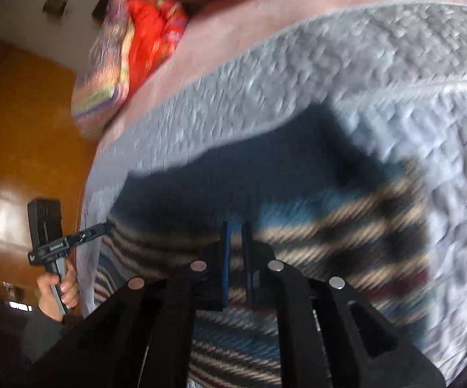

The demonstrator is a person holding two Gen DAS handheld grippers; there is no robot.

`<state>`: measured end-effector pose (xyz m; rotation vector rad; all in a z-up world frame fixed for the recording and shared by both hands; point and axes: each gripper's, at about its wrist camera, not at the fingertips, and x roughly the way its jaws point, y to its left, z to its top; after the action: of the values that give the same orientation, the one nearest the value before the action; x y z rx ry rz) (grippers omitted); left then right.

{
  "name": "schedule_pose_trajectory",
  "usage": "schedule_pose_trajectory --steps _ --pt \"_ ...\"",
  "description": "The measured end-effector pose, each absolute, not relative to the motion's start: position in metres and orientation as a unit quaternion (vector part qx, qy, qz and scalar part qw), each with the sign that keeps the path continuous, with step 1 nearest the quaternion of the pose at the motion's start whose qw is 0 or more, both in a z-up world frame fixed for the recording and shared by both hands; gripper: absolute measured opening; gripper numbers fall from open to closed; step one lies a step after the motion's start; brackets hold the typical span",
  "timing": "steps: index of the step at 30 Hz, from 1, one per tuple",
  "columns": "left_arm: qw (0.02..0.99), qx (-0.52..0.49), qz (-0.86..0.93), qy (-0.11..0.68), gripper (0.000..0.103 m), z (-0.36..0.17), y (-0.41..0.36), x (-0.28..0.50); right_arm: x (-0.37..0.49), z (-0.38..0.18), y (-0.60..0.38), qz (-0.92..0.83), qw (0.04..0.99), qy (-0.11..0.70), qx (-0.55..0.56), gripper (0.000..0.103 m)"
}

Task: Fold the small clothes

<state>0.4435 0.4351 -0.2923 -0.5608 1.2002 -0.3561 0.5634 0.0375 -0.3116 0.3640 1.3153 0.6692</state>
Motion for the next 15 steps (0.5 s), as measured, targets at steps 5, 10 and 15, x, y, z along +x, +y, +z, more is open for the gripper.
schedule_pose_trajectory --steps 5,10,15 --pt "0.779 -0.257 -0.111 0.562 0.004 -0.304 0.445 0.436 0.559 -0.331 0.041 0.266 0.726 0.613 0.164 0.005" --pt "0.787 -0.268 -0.205 0.517 0.014 -0.266 0.417 0.385 0.495 -0.294 0.062 0.348 0.711 0.583 0.183 0.008" --pt "0.779 -0.216 -0.169 0.564 0.012 -0.307 0.391 0.351 0.456 -0.337 0.095 0.347 0.696 0.610 0.151 0.000"
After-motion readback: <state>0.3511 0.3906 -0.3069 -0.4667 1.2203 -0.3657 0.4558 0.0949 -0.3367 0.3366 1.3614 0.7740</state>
